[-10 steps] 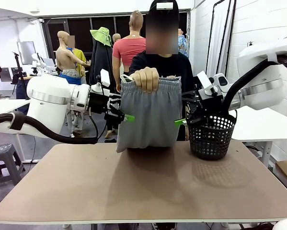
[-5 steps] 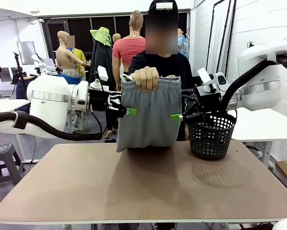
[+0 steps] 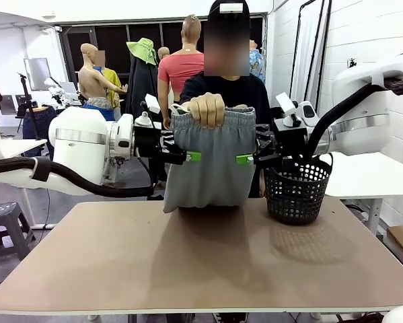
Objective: Fold the training pants.
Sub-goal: Grab both ends of the Training pants handed by a person, then release the ends of the Training pants and then grab the overlapped ends.
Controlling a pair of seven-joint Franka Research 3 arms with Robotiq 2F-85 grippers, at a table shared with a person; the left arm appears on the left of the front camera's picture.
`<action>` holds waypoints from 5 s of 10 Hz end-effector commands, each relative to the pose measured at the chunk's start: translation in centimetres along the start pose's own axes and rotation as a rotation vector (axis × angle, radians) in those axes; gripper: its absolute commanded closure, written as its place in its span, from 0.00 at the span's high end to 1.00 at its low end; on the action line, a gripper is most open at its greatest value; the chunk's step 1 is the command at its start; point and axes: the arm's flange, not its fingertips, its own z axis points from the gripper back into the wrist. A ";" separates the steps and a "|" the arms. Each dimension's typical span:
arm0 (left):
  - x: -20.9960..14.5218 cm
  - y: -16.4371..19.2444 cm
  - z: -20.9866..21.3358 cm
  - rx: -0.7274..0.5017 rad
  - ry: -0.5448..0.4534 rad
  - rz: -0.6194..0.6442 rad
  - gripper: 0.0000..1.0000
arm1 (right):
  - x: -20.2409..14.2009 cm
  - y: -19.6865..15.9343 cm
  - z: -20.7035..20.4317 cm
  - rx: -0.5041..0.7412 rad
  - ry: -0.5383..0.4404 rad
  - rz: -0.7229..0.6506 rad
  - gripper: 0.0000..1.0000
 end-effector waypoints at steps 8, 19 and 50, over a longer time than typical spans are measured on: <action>0.4 0.8 0.0 -0.001 -0.131 0.026 0.86 | -0.1 -1.8 -0.7 -0.003 -0.105 -0.138 0.74; -0.7 1.4 0.3 -0.057 -0.176 0.068 0.00 | -0.8 -2.3 -2.2 0.023 -0.079 -0.218 0.00; -0.7 1.3 0.3 -0.053 -0.145 0.076 0.00 | -1.4 -2.1 -2.0 0.024 -0.059 -0.204 0.00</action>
